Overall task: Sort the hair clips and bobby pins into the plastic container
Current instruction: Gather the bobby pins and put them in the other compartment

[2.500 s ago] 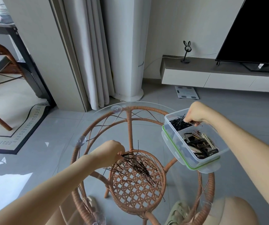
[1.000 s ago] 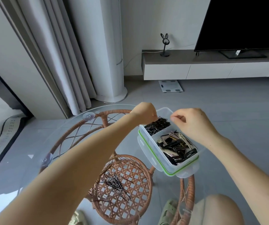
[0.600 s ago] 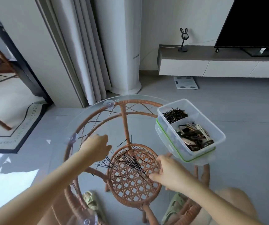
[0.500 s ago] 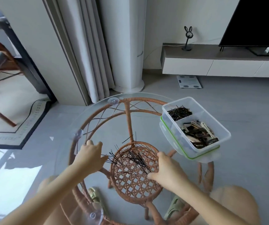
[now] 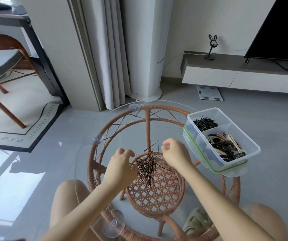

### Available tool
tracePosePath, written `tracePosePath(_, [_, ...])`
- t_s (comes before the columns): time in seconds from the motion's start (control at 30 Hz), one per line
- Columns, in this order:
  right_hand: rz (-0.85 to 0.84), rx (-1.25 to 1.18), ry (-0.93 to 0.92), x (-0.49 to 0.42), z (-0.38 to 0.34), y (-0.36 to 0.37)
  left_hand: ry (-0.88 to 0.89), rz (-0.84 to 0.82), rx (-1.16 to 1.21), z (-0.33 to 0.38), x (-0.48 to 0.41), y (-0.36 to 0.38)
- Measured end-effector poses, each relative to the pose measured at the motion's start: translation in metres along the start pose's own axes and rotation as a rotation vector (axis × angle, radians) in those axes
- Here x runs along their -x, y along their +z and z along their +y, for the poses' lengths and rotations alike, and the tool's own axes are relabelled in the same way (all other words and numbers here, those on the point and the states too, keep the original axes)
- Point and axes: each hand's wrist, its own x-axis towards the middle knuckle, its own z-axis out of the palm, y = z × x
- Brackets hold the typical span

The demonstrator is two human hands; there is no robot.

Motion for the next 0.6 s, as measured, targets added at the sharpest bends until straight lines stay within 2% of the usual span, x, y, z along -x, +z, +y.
tracePosePath(0.07, [0.034, 0.101, 0.004, -0.026, 0.0, -0.001, 0.023, -0.068, -0.141, -0.004, 0.008, 0.0])
tracePosePath(0.17, [-0.024, 0.192, -0.013, -0.048, -0.007, 0.008, 0.048, -0.161, -0.303, -0.005, 0.013, 0.005])
tracePosePath(0.27, [-0.058, 0.256, -0.139, -0.044, -0.019, 0.02, 0.081, -0.163, -0.202, -0.006, 0.01, 0.011])
tracePosePath(0.33, [-0.095, 0.245, -0.225, -0.034, -0.024, 0.03, 0.091, -0.101, -0.097, -0.005, 0.007, 0.018])
tracePosePath(0.4, [-0.149, 0.209, -0.289, -0.019, -0.025, 0.035, 0.085, 0.006, 0.005, -0.005, 0.006, 0.022])
tracePosePath(0.5, [-0.265, 0.116, -0.362, 0.003, -0.019, 0.031, 0.097, 0.042, 0.111, -0.007, 0.006, 0.023])
tracePosePath(0.6, [-0.22, -0.028, -0.378, 0.019, -0.006, 0.011, 0.147, 0.078, 0.111, -0.015, 0.004, 0.015])
